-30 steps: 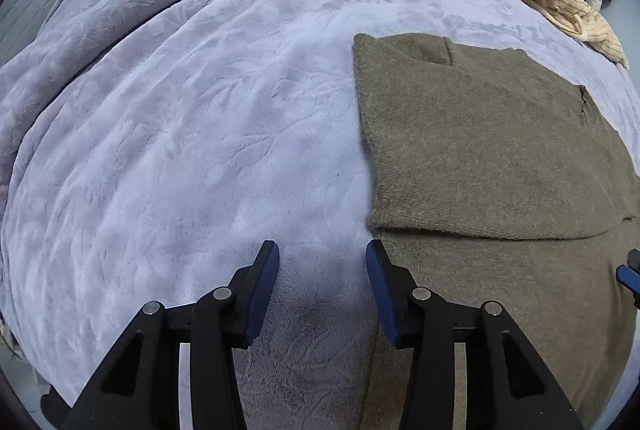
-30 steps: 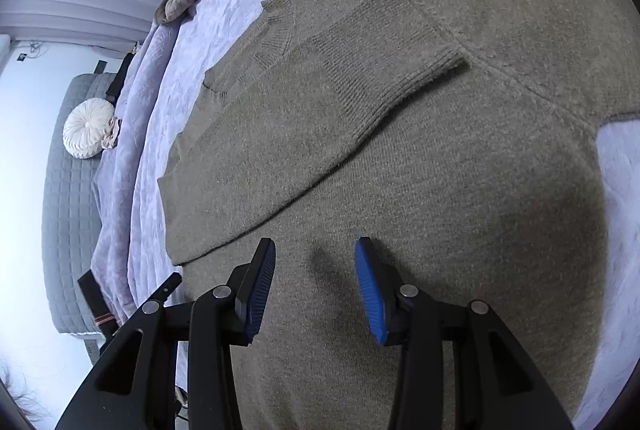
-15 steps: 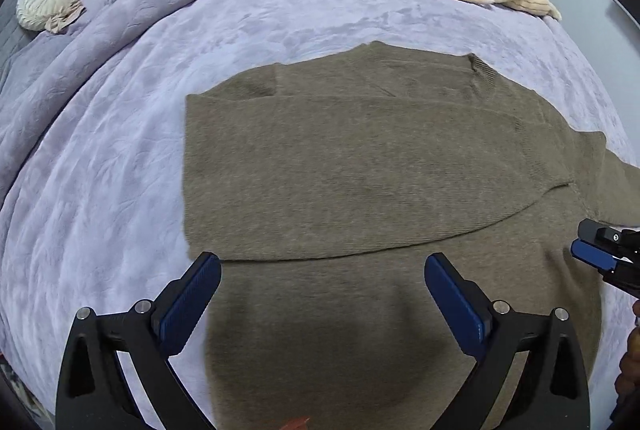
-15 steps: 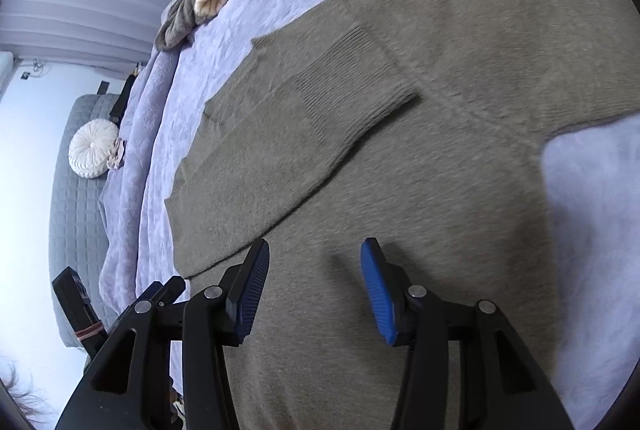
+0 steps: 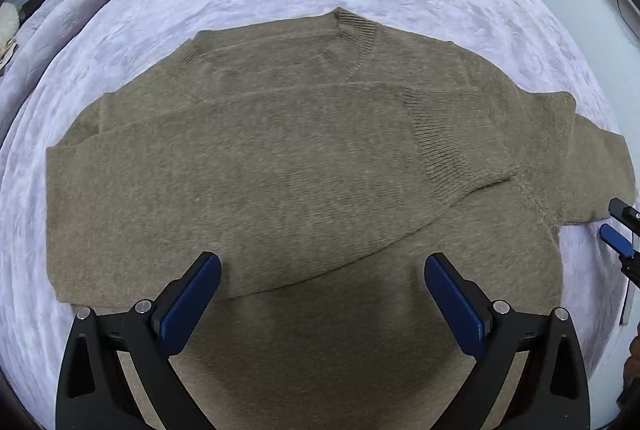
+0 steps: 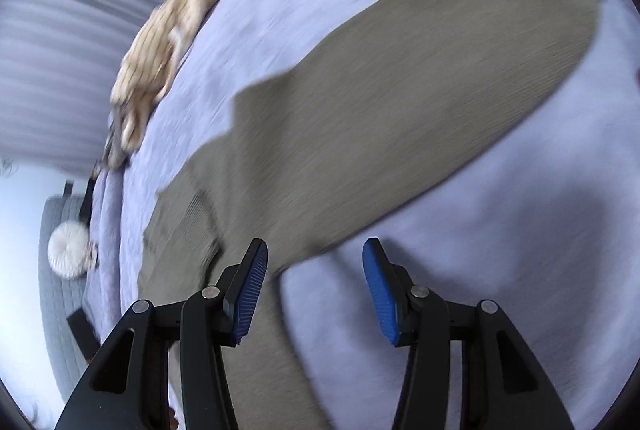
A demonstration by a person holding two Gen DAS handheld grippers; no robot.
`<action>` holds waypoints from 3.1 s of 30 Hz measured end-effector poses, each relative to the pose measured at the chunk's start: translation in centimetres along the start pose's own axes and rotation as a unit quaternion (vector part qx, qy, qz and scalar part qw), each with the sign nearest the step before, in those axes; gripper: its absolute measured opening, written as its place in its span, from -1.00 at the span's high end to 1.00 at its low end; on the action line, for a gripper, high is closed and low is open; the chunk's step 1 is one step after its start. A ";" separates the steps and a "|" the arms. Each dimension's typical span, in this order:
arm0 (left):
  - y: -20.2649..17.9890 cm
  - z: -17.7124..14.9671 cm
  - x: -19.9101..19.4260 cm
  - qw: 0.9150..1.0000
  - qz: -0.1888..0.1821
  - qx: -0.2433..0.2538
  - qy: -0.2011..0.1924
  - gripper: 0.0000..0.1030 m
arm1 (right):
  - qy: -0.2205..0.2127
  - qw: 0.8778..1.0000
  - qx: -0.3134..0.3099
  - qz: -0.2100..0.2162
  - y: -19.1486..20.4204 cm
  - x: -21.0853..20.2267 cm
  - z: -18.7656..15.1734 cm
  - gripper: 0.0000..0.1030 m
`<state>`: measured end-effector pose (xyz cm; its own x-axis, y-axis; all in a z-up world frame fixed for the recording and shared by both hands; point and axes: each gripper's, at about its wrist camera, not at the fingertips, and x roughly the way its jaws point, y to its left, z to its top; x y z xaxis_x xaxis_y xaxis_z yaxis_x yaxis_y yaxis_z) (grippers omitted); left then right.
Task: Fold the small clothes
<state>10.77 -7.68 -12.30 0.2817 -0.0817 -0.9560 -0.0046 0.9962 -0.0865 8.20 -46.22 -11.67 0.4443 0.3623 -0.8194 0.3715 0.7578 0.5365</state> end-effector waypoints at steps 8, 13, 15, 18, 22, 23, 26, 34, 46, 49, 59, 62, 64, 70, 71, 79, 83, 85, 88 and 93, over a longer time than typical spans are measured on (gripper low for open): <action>-3.5 1.4 0.9 1.000 -0.012 -0.003 0.008 -0.98 | -0.132 0.984 0.115 -0.022 -8.6 -6.0 6.1 -0.04; -4.3 1.6 1.1 1.000 -0.017 -0.009 0.003 -0.98 | -0.148 0.971 0.186 0.014 -11.8 -5.6 8.1 -0.04; -4.3 1.7 1.0 1.000 -0.021 -0.007 0.001 -0.98 | -0.145 0.967 0.206 0.044 -12.1 -5.3 8.4 0.06; -3.6 1.9 0.9 0.999 -0.031 -0.012 0.002 -0.98 | -0.133 0.966 0.197 0.098 -10.5 -5.0 8.7 0.84; -1.5 1.7 -0.2 0.999 -0.032 -0.028 -0.010 -0.98 | -0.127 0.981 0.090 0.117 -3.0 -4.8 8.6 0.84; -0.8 1.7 -0.7 0.999 -0.028 -0.030 -0.017 -0.98 | -0.121 0.983 0.055 0.124 -0.7 -4.5 8.7 0.84; 1.1 1.9 -1.6 0.999 -0.015 -0.034 -0.032 -0.98 | -0.095 0.983 -0.051 0.149 6.8 -3.5 7.9 0.84; 7.6 0.8 -2.8 0.996 0.021 -0.073 -0.045 -0.98 | 0.026 0.939 -0.297 0.170 23.6 4.1 -2.5 0.84; 15.3 -4.2 -1.4 0.990 0.035 -0.140 -0.014 -0.98 | 0.175 0.938 -0.287 0.084 23.1 14.8 -11.1 -0.12; 16.5 -4.9 -1.7 0.988 0.025 -0.154 -0.018 -0.98 | 0.142 0.959 -0.224 0.101 21.8 13.1 -9.0 -0.15; 20.8 -5.8 -4.3 0.983 0.000 -0.176 -0.057 -0.98 | 0.124 0.948 -0.250 0.152 28.3 14.6 -9.0 0.88; 22.3 -6.2 -4.6 0.981 -0.009 -0.184 -0.059 -0.98 | 0.146 0.908 -0.366 0.142 32.5 15.8 -14.0 0.88; 23.1 -6.4 -4.7 0.980 -0.016 -0.192 -0.060 -0.98 | 0.165 0.882 -0.425 0.122 33.6 17.2 -17.3 0.88; 23.1 -5.6 -4.3 0.978 -0.076 -0.188 -0.057 -0.98 | 0.225 0.846 -0.478 0.068 32.2 19.5 -22.1 0.78; 22.8 -5.5 -4.1 0.977 -0.090 -0.185 -0.053 -0.98 | 0.226 0.848 -0.473 0.070 31.9 19.1 -22.1 0.54; 19.2 -2.6 -0.7 0.972 -0.157 -0.173 -0.010 -0.97 | 0.203 0.925 -0.312 0.078 24.0 13.3 -15.3 0.10; 18.4 -1.7 0.5 0.973 -0.147 -0.180 0.009 -0.97 | 0.170 0.967 -0.174 0.082 16.8 10.2 -10.9 0.10; 18.0 -1.3 0.5 0.972 -0.150 -0.181 0.007 -0.83 | 0.149 0.979 -0.107 0.087 13.5 9.0 -9.4 0.10; 17.5 -0.8 0.6 0.975 -0.139 -0.175 0.013 -0.58 | 0.127 0.986 -0.003 0.106 9.0 8.6 -8.1 0.10; 18.3 -0.5 0.6 0.970 -0.157 -0.187 0.014 0.83 | 0.101 0.982 0.084 0.138 5.9 9.8 -6.7 0.11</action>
<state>10.36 10.46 -14.57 0.2997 -0.3858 -0.8726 -0.2709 0.8426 -0.4655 9.24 -34.58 -17.90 0.3823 0.6543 -0.6525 0.3961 0.5219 0.7555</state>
